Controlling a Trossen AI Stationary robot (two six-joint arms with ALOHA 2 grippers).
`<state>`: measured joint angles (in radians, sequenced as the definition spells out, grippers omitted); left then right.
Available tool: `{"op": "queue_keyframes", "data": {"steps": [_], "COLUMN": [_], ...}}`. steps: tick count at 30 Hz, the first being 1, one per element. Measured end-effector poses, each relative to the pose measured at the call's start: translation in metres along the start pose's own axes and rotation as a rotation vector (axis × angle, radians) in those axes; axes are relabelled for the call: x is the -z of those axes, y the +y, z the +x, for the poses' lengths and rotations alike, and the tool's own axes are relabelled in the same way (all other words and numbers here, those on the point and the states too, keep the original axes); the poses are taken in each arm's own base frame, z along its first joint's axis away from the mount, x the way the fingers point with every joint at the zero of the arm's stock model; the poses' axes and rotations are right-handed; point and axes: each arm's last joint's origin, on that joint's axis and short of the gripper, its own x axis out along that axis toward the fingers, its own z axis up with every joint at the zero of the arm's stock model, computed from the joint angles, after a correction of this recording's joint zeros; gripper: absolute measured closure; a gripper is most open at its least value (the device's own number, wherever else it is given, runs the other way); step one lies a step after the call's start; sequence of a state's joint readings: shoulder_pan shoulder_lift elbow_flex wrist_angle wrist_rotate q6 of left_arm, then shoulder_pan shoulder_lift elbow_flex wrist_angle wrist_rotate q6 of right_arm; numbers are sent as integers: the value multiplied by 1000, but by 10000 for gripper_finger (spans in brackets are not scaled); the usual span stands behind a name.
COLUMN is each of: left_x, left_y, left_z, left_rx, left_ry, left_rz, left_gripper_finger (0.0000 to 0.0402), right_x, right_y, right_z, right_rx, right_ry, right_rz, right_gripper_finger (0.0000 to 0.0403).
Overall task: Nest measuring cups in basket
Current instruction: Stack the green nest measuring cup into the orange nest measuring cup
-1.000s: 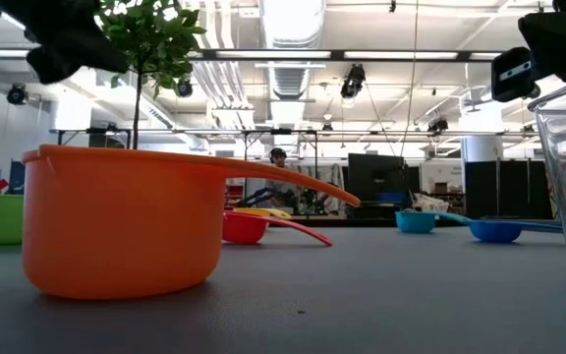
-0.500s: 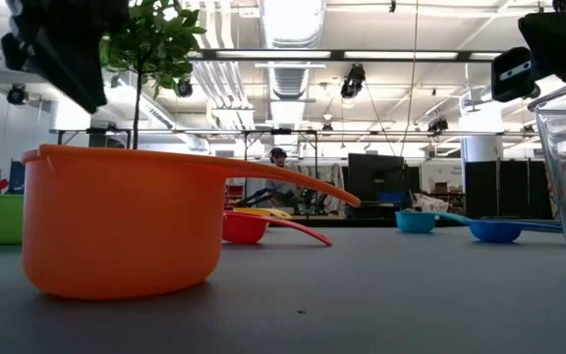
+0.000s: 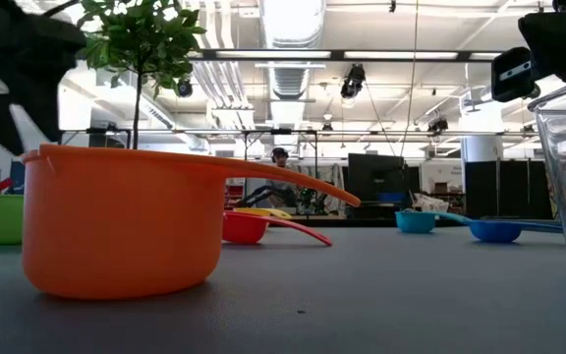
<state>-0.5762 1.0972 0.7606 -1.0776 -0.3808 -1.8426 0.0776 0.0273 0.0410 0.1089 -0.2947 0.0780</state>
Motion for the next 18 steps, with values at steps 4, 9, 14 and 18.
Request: {"op": "queue_keyframes", "data": {"steps": [4,9,14,18], "left_x": [2,2,3,5], "left_y": [4,9,10,18], "left_z": [2,1,3,14], "left_rx": [-27,-106,-136,-180], "left_ry": [56,105,94,81], "left_rz": [-62,-147,-213,-266], "left_gripper_finger": [157,157,157,157], "right_x": [0,0,0,0], "right_y": [0,0,0,0], "right_z": [0,0,0,0], "right_rx": [0,0,0,0], "right_ry": [0,0,0,0], "right_rz": [0,0,0,0], "right_gripper_finger": [394,394,394,394]}}
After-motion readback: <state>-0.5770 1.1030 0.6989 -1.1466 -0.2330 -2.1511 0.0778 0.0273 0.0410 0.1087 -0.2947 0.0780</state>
